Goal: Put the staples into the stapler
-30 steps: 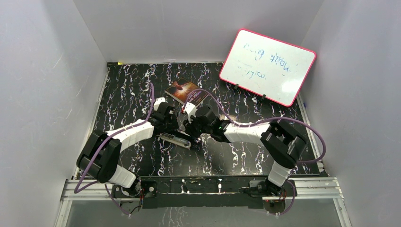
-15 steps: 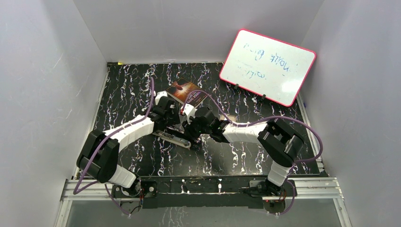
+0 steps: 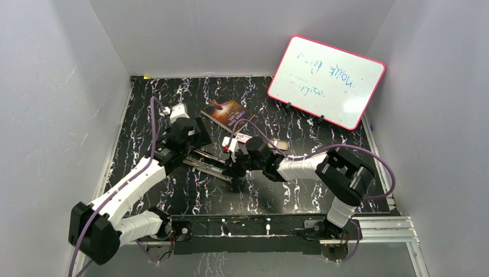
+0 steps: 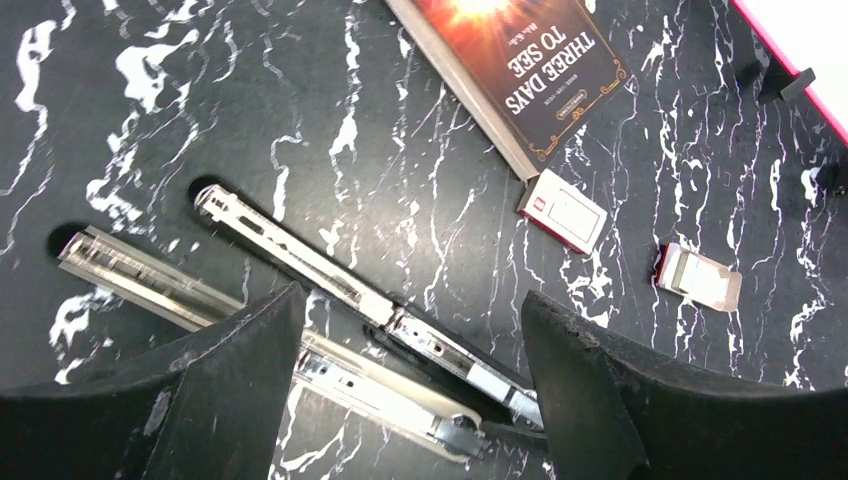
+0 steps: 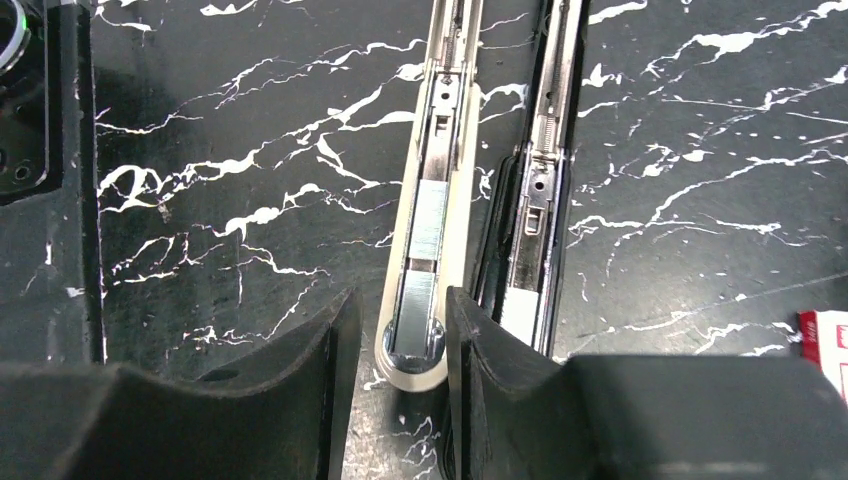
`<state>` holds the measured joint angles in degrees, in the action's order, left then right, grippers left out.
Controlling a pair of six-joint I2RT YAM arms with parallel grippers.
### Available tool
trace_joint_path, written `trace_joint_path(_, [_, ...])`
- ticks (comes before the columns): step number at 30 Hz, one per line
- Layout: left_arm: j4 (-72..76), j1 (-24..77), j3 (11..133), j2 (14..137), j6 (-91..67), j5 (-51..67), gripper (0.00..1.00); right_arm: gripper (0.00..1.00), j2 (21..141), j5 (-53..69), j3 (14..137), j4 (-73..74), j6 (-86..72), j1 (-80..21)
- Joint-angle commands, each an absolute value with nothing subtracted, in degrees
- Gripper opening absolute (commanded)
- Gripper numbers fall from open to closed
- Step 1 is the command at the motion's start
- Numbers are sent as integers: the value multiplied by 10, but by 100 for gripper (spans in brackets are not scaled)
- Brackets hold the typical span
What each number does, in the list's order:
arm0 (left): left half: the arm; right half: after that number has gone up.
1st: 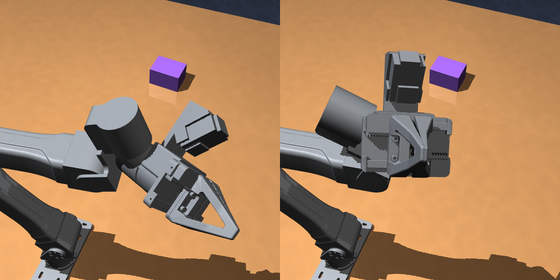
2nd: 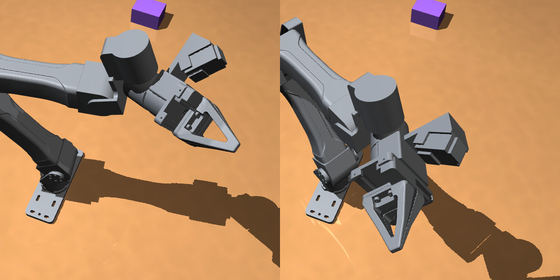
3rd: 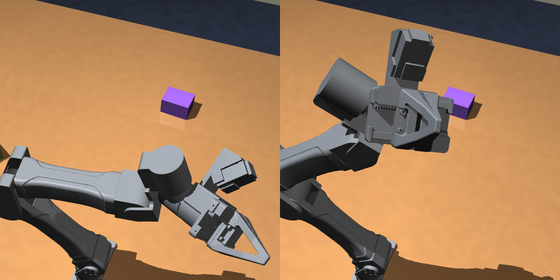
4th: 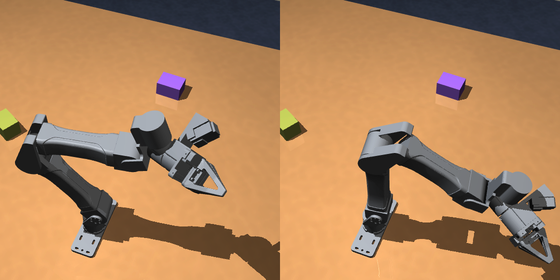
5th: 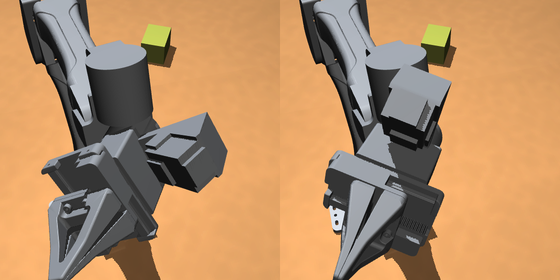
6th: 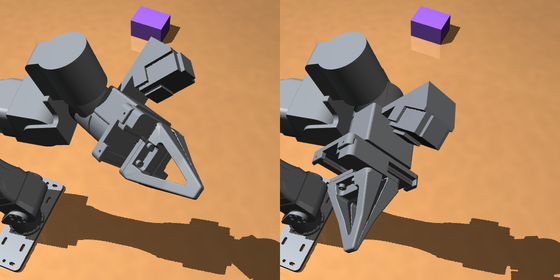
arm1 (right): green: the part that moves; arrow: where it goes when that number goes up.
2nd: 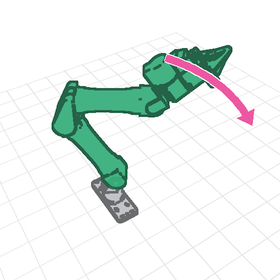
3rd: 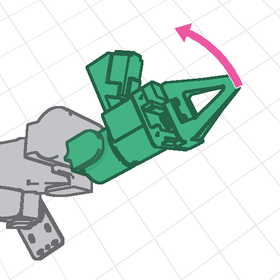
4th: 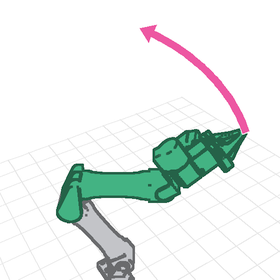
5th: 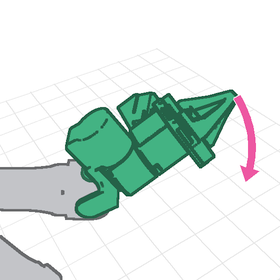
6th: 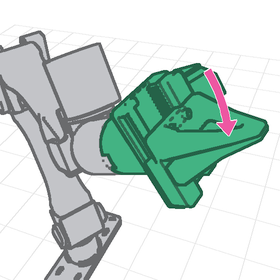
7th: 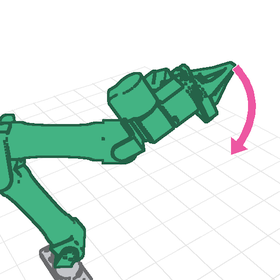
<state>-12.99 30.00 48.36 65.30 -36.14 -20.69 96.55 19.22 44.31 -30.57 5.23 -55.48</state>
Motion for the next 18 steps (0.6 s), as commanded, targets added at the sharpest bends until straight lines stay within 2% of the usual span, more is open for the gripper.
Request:
trace_joint_path(1, [-181,291,439,578,-398,-234,78,44,995,217,468,-362,51,-556])
trace_joint_path(10, [-225,289,412,534,-416,-246,79,41,1042,174,481,-340,40,-558])
trace_joint_path(12, [-224,288,402,531,-427,-242,80,38,1046,165,484,-331,35,-558])
trace_joint_path(15, [-202,284,377,524,-445,-228,82,29,1048,152,485,-326,24,-558])
trace_joint_path(18, [-169,260,350,527,-461,-190,83,27,1048,145,489,-309,27,-558])
